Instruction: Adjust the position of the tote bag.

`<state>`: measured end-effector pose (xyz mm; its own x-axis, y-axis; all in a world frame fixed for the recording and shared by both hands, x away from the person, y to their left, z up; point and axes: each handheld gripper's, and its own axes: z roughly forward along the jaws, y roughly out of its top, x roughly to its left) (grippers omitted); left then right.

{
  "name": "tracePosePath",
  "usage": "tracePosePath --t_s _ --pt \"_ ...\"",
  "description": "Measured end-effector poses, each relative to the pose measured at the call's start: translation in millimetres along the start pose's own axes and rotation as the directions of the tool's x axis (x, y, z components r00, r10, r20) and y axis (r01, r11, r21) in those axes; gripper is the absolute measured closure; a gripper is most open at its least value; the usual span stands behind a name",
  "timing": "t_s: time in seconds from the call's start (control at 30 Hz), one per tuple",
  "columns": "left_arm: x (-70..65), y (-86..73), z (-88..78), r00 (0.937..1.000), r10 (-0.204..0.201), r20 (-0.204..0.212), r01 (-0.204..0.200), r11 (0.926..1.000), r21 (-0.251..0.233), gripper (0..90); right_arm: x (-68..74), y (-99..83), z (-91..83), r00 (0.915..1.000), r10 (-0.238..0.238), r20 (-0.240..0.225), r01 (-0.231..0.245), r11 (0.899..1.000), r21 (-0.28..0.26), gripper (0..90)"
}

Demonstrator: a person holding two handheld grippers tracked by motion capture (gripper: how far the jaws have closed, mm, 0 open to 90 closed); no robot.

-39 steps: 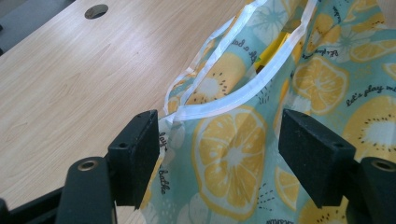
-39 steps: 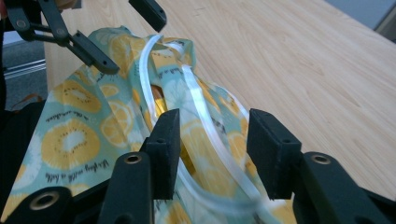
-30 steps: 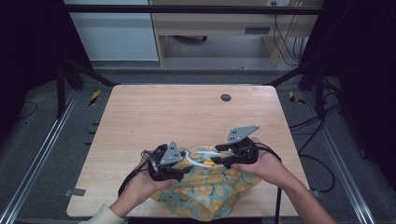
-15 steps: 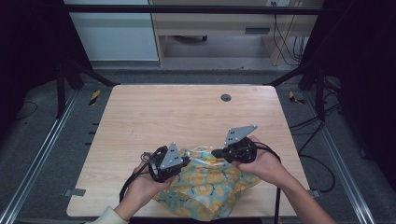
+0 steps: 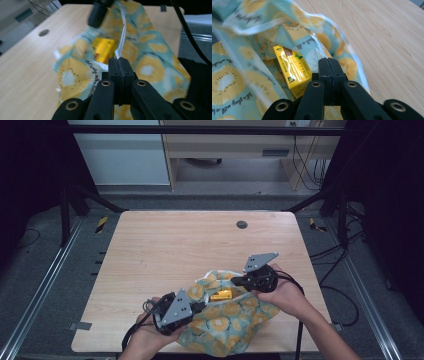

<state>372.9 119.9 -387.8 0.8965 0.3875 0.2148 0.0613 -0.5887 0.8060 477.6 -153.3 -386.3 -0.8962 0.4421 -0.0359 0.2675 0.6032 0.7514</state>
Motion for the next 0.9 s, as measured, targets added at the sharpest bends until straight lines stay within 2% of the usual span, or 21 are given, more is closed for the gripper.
tracePosePath --t_s 0.1,0.17,0.27,0.4,0.53,0.67,0.73,0.83,0.9 --pt "-10.6 -11.7 9.8 0.9996 0.018 0.021 -0.019 0.9986 0.05 90.0 0.6 -1.6 1.0 0.9999 0.006 -0.009 -0.006 1.0 -0.005 87.2" --pt "-14.4 -21.7 19.0 0.9988 0.0 0.048 -0.004 0.9974 0.072 90.0 1.4 -2.0 0.6 0.9999 0.011 -0.008 -0.011 1.0 -0.012 82.0" --pt "-13.0 -32.8 28.9 0.9988 -0.019 0.045 0.014 0.9951 0.098 90.0 2.3 -1.8 -2.9 0.9997 0.022 -0.003 -0.022 0.999 -0.031 69.8" --pt "-11.5 -42.7 39.9 0.9983 -0.029 0.051 0.022 0.9913 0.13 90.0 -0.3 -0.3 -8.8 0.9989 0.043 0.019 -0.042 0.998 -0.055 60.3" --pt "-9.4 -50.6 48.7 0.9984 -0.038 0.043 0.031 0.9891 0.144 90.0 -7.9 -0.3 -12.6 0.9961 0.074 0.048 -0.07 0.995 -0.073 58.7" --pt "-5.5 -56.6 55.5 0.9984 -0.043 0.037 0.037 0.9871 0.156 90.0 -15.4 -1.0 -8.9 0.9915 0.113 0.065 -0.109 0.992 -0.065 57.0" --pt "-3.6 -58.8 58.0 0.9981 -0.054 0.03 0.049 0.9866 0.156 90.0 -16.9 -0.3 -5.2 0.9915 0.11 0.069 -0.106 0.993 -0.059 55.3" --pt "-1.3 -61.0 60.7 0.9977 -0.061 0.029 0.056 0.9858 0.158 90.0 -18.0 2.5 1.6 0.9924 0.113 0.048 -0.11 0.992 -0.059 55.1" --pt "-0.1 -62.0 62.1 0.9969 -0.072 0.032 0.066 0.9855 0.156 90.0 -17.4 4.6 6.7 0.9938 0.102 0.045 -0.1 0.994 -0.043 59.7"
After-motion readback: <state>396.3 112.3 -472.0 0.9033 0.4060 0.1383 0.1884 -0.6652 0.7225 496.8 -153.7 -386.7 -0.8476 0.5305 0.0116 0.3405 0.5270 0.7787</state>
